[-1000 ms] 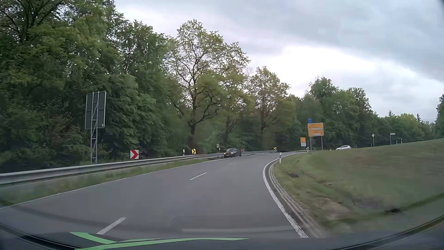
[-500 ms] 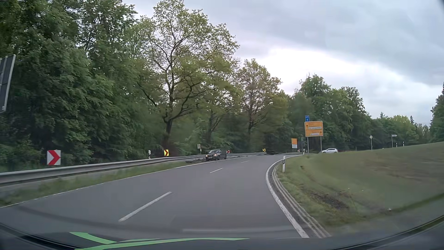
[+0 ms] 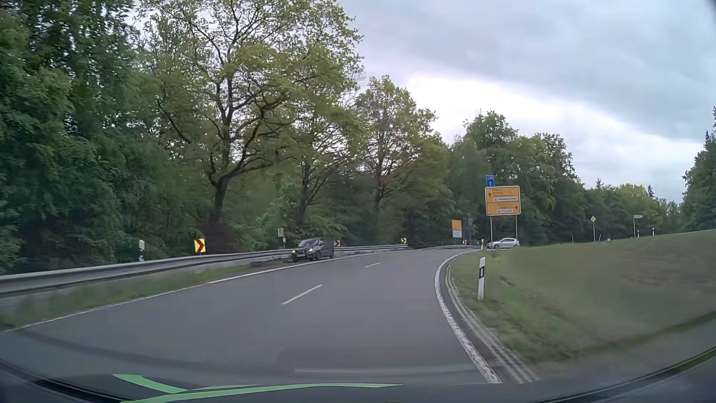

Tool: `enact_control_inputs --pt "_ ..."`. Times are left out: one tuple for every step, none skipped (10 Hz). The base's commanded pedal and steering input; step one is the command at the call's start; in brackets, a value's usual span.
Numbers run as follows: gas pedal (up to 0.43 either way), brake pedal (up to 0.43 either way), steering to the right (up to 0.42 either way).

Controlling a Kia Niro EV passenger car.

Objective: Follow the waypoints while adhering to traffic rules and regulations

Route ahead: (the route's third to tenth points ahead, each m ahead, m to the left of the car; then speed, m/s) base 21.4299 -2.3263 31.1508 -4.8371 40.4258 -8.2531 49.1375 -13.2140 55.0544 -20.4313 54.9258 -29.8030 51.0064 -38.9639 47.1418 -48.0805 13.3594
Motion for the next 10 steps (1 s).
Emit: enact_control_inputs --pt "0.000 0.116 0.047" --pt "0.000 0.098 0.048" --pt "0.000 0.079 0.049" --pt "0.000 0.049 0.051" --pt "0.000 0.018 0.053" --pt "0.000 0.006 0.054" --pt "0.000 0.000 0.055" --pt "0.000 0.000 0.056" --pt "0.000 0.000 0.055" --pt "0.000 0.000 0.055"
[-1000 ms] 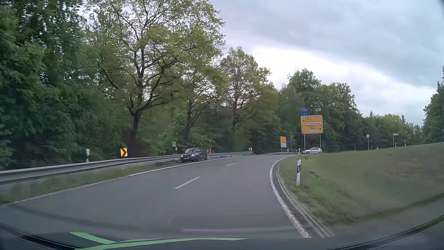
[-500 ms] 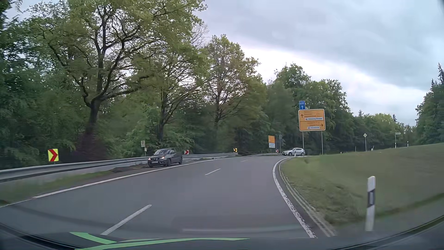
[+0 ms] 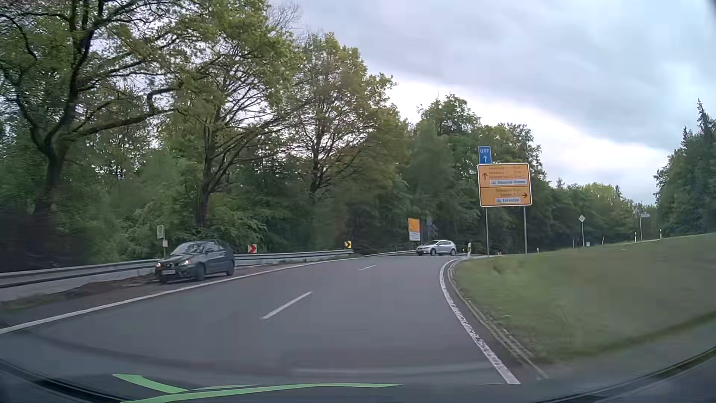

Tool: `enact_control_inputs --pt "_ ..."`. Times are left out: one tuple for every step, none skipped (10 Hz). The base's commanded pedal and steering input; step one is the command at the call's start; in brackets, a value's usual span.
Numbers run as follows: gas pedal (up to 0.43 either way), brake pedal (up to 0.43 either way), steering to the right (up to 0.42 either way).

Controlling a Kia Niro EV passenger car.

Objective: Follow the waypoints while adhering to traffic rules and regulations

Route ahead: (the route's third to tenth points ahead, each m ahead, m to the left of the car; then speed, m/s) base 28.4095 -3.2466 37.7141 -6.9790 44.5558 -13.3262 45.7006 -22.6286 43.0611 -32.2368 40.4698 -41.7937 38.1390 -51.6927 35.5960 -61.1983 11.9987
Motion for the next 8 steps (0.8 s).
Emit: enact_control_inputs --pt "0.000 0.000 0.055" --pt "0.000 0.000 0.055" --pt "0.000 0.000 0.054" --pt "0.000 0.000 0.053" --pt "0.000 0.000 0.052" --pt "0.000 0.000 0.051" --pt "0.000 0.000 0.049" --pt "0.000 0.000 0.048"
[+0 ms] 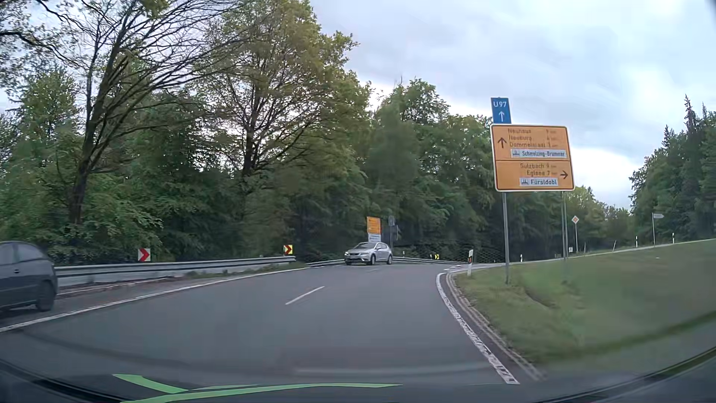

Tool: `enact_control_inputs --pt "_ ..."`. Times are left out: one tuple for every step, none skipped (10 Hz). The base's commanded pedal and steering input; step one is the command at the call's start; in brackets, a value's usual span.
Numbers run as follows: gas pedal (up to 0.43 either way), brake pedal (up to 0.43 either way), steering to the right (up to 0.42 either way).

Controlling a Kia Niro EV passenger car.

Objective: Follow the waypoints while adhering to traffic rules and regulations

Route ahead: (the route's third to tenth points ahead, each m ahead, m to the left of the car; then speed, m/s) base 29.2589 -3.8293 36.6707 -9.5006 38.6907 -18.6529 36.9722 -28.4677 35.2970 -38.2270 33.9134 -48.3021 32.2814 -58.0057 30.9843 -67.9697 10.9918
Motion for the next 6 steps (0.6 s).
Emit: enact_control_inputs --pt "0.000 0.000 0.047" --pt "0.000 0.000 0.046" --pt "0.000 0.000 0.046" --pt "0.000 0.000 0.046" --pt "0.000 0.006 0.046" --pt "0.000 0.012 0.046"
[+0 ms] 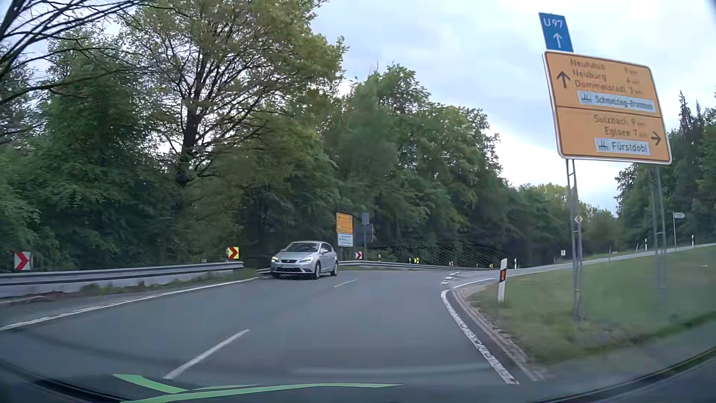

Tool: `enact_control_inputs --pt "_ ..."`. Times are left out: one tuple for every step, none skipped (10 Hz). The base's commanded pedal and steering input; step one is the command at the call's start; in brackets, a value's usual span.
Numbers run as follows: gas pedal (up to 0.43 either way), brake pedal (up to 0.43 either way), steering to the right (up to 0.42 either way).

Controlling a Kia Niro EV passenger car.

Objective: Follow the waypoints while adhering to traffic rules and regulations

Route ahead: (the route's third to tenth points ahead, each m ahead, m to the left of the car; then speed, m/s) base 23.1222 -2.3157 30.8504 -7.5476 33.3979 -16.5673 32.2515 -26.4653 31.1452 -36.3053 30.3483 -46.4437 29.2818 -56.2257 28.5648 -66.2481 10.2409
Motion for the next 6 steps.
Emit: enact_control_inputs --pt "0.000 0.024 0.046" --pt "0.000 0.049 0.048" --pt "0.000 0.055 0.052" --pt "0.000 0.055 0.054" --pt "0.000 0.055 0.065" --pt "0.000 0.049 0.081"
